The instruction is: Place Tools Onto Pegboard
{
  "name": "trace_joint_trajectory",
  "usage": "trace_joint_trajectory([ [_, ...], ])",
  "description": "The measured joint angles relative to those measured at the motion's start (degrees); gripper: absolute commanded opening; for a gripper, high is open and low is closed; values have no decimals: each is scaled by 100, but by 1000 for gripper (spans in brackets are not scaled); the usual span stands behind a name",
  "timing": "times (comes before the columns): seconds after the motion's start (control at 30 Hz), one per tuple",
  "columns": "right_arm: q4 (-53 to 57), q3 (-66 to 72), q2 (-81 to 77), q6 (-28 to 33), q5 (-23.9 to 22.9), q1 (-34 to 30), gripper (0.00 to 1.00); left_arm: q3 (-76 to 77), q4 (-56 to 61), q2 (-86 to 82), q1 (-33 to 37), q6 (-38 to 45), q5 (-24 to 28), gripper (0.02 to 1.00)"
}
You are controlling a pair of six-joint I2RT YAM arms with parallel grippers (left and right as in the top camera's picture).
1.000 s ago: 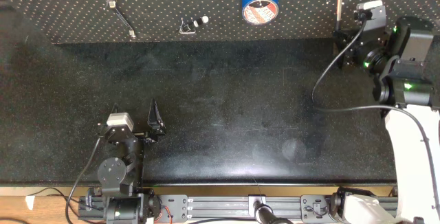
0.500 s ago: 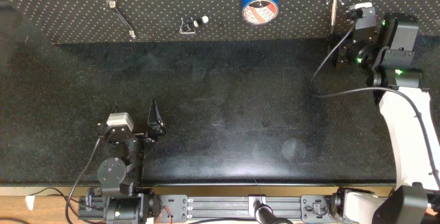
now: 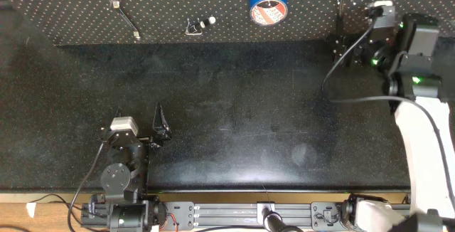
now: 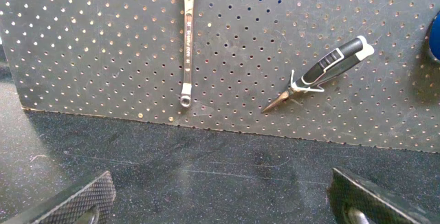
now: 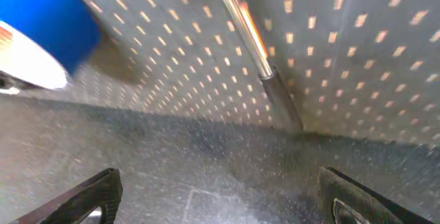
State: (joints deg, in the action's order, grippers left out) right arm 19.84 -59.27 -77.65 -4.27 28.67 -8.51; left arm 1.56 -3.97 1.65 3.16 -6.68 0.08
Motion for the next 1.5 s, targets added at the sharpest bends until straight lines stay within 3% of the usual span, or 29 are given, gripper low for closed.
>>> trace_joint_trajectory([
  [0.17, 72, 0, 879, -107, -131, 295, 925, 0, 0, 0, 0, 0, 0, 996],
  [0.3, 295, 66, 1818, -105, -1399, 813, 930, 0, 0, 0, 0, 0, 0, 996],
  [0.4, 72, 566, 2736, -105, -1930, 1034, 928, 0, 0, 0, 0, 0, -2, 998],
  [0.63, -2199, 3434, 5125, -146, -2131, 1051, 928, 0, 2, 0, 0, 0, 0, 996],
  [0.9, -2887, 5643, 7149, -323, -2216, 1051, 930, 0, 2, 0, 0, 0, 0, 996],
  [1.1, -2096, 5890, 7696, -76, -2796, 999, 930, 0, 0, 0, 0, 0, 0, 996],
  [1.17, -1611, 5890, 7707, 15, -2837, 997, 932, 0, 2, 0, 0, 0, -2, 996],
  [1.5, -1606, 5890, 7713, 114, -2846, 780, 930, 0, 0, 0, 0, -2, 0, 996],
])
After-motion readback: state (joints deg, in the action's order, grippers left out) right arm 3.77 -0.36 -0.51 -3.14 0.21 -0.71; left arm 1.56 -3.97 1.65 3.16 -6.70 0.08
